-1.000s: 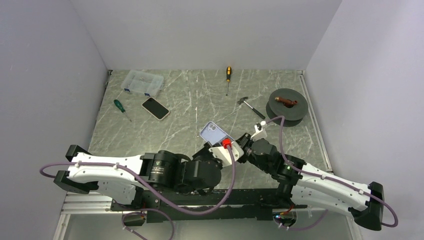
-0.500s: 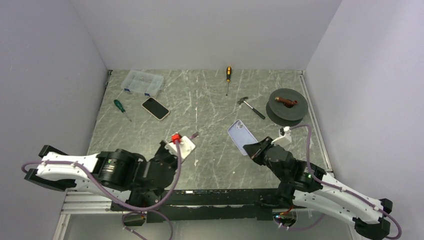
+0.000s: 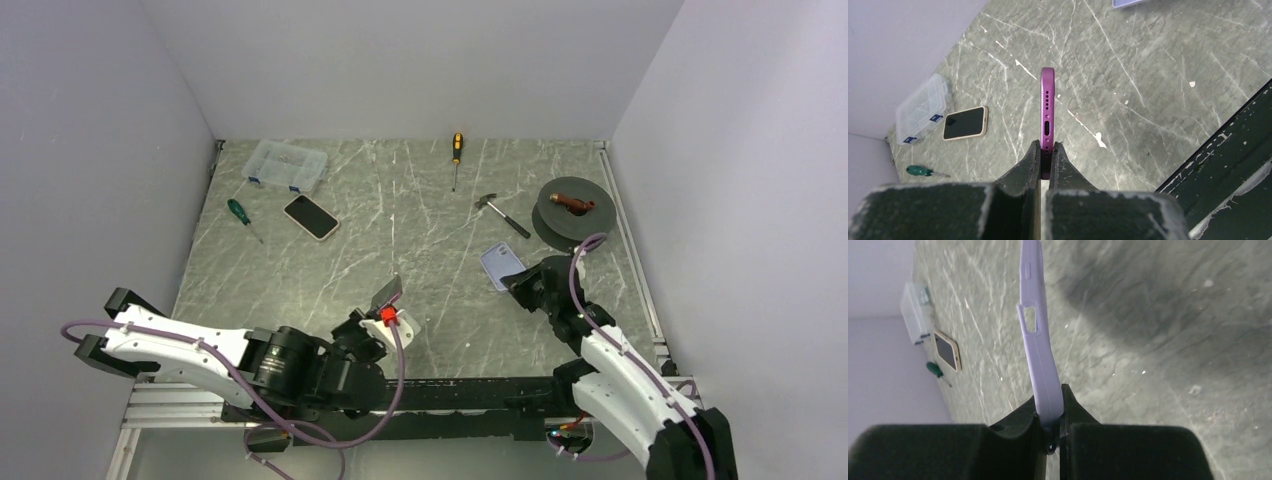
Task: Take the phone out of the phone case
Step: Remove the phone case from the phone, then place the phone case at the center of the board.
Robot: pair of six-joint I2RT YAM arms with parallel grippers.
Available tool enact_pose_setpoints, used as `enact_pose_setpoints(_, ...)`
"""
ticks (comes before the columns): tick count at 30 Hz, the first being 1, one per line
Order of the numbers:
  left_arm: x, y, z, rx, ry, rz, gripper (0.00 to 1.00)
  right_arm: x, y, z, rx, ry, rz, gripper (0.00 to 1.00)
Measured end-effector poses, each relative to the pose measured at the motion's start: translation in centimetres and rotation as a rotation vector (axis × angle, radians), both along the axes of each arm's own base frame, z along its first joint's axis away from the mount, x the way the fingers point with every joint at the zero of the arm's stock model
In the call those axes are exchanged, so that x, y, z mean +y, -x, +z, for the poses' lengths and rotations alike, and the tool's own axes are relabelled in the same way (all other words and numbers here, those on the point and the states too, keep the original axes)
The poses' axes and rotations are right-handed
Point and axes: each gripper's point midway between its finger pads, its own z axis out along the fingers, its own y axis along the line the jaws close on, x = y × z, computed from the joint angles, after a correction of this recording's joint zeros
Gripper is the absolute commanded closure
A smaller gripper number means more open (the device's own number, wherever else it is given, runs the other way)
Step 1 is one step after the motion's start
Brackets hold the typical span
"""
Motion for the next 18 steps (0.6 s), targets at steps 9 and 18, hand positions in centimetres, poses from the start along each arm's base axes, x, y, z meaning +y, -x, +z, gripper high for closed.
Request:
enact_pose_setpoints(9, -1.2, 0.1, -0.8, -0.032, 0.033, -0.016, 1.00, -1.4, -1.8, -2.6, 0.036, -0.113, -0.038, 1.00)
enact_pose_setpoints(18, -1.5, 0.7, -1.5, -0.044, 0.118, -0.058, 1.00, -2.5, -2.4, -4.7, 0.068, -0.153, -0.112, 0.62)
